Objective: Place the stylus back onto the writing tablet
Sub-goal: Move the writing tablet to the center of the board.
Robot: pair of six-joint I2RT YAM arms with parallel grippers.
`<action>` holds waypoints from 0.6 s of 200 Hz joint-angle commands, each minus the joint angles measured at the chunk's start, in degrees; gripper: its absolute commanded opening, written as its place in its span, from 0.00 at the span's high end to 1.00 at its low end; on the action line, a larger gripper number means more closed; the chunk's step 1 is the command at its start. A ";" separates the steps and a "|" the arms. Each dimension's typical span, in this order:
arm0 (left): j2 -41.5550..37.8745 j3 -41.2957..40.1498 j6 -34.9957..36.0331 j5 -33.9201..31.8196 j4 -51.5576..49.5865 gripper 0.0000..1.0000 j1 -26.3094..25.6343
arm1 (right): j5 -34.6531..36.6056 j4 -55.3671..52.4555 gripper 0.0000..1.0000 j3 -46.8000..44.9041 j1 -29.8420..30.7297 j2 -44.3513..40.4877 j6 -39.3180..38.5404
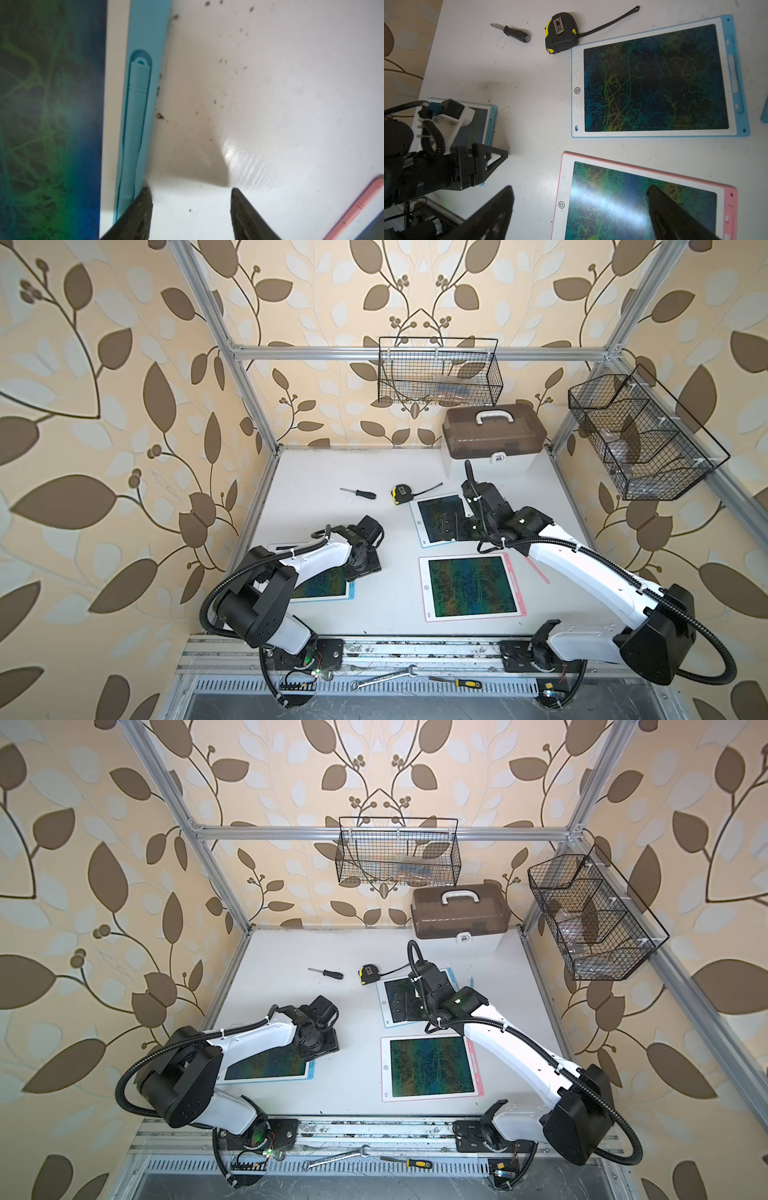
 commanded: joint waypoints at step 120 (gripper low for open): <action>-5.10 3.96 2.83 -0.82 -6.23 0.29 0.24 | -0.03 -0.33 0.00 0.38 -1.53 -0.30 0.84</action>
